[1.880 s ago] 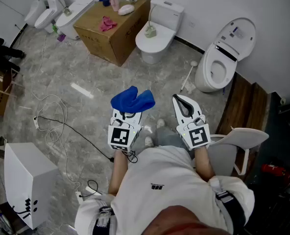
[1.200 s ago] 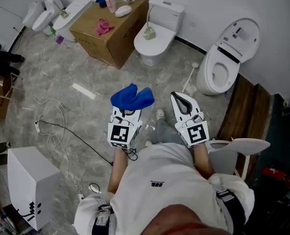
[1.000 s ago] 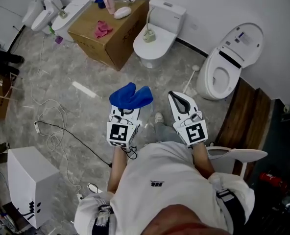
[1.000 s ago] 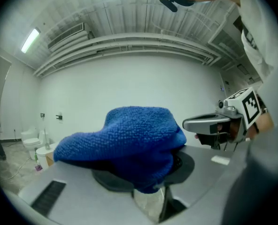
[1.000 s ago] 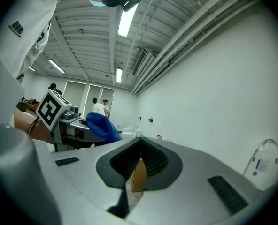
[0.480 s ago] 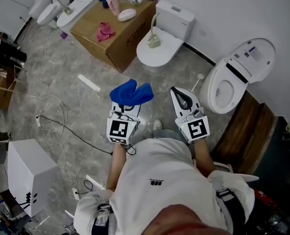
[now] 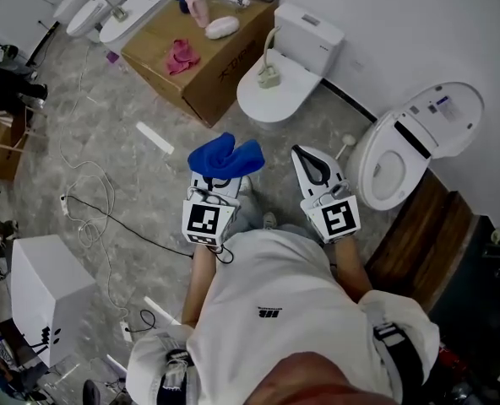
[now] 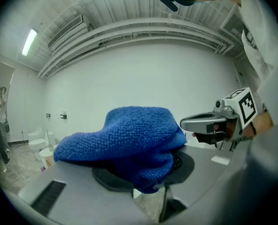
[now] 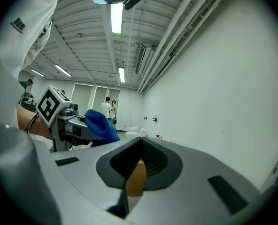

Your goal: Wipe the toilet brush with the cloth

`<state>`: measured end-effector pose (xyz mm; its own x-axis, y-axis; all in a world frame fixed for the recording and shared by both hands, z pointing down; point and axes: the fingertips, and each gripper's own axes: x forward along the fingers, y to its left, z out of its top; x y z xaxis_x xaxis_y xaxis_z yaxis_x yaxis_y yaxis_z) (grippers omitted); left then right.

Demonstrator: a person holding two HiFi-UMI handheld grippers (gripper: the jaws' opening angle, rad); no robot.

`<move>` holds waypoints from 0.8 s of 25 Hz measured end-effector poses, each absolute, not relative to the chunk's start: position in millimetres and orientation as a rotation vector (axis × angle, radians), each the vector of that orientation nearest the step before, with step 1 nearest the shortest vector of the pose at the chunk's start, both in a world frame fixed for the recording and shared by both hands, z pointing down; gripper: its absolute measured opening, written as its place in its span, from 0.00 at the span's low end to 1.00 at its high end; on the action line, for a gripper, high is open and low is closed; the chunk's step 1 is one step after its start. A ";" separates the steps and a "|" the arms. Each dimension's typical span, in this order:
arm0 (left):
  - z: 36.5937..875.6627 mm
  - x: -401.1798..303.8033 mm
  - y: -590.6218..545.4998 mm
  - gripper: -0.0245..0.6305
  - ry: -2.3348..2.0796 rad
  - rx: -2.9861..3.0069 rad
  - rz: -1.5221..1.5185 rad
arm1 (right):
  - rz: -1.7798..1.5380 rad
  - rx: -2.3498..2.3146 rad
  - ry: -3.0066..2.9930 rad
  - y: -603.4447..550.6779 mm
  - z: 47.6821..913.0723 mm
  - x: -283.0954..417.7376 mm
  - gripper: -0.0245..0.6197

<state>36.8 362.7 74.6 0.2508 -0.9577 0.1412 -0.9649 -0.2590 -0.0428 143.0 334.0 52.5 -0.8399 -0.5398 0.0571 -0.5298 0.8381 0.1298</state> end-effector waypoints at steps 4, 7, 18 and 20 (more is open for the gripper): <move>78.6 25.8 335.3 0.24 -1.877 2.440 0.215 | -0.158 0.873 -2.910 304.0 55.1 137.4 0.03; 82.2 14.8 312.5 0.24 -1.866 2.444 0.205 | -0.164 0.873 -2.898 281.9 59.5 126.5 0.03; 100.0 -41.6 197.7 0.24 -1.771 2.458 0.212 | -0.099 0.907 -2.852 171.1 76.1 65.7 0.03; 104.3 -51.5 175.5 0.24 -1.743 2.463 0.222 | -0.090 0.915 -2.840 150.3 79.1 54.0 0.03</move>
